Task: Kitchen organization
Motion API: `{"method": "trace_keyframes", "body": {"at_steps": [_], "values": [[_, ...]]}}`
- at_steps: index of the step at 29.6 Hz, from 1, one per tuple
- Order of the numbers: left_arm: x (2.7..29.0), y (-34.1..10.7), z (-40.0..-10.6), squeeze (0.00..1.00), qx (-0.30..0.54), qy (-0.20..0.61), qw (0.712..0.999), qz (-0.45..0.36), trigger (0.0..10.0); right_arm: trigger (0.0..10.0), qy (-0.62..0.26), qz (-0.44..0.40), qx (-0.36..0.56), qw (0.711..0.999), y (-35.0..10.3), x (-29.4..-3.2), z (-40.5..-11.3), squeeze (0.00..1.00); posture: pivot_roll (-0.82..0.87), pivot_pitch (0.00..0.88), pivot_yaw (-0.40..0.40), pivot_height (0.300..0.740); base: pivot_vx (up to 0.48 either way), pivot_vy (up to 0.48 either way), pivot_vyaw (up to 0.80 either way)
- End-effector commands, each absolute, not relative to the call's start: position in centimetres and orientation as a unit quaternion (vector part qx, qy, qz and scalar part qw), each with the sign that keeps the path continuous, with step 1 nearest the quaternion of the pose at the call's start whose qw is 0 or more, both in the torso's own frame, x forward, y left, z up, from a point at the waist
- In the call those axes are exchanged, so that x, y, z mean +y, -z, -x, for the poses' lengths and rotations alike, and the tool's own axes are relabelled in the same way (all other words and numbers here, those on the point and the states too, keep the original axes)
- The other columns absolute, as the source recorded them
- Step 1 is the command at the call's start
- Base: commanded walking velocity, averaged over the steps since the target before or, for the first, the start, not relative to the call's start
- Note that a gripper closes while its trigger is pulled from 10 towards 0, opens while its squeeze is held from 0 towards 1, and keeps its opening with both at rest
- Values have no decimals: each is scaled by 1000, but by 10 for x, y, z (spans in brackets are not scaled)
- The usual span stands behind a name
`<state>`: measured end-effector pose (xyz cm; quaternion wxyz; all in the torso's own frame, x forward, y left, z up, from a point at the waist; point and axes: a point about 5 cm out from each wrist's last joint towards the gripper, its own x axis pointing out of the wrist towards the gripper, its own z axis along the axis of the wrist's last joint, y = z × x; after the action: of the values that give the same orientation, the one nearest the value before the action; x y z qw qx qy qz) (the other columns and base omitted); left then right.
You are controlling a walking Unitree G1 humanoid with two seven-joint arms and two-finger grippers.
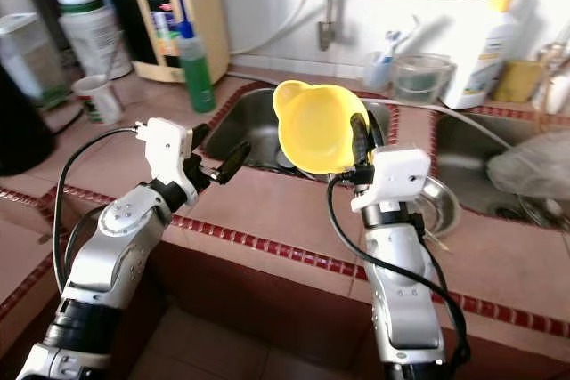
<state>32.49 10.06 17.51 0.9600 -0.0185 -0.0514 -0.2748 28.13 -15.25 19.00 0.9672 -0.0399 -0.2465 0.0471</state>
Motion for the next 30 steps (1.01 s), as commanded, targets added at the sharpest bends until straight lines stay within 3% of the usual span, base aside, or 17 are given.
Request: {"method": "trace_keyframes", "body": {"at_steps": [1, 6, 19, 30], "values": [[105, -180, -324, 0, -57, 269, 961, 14, 10000, 10000, -55, 33, -253, 965, -193, -147, -282, 0, -188, 6, 69, 711, 371, 0, 0], [105, -180, -324, 0, -57, 269, 961, 15, 10000, 10000, -55, 34, -252, 966, -193, -147, -282, 0, -186, 7, 67, 711, 368, 0, 0], [103, -184, -321, 0, -69, 282, 957, 14, 10000, 10000, -49, 34, -234, 970, -189, -147, -284, 0, -184, 15, 69, 711, 0, 0, 0], [80, -183, -298, 0, -80, 383, 919, -46, 10000, 10000, 9, 31, -178, 984, -181, -169, -299, 0, -182, 42, 70, 711, 0, 0, 0]]}}
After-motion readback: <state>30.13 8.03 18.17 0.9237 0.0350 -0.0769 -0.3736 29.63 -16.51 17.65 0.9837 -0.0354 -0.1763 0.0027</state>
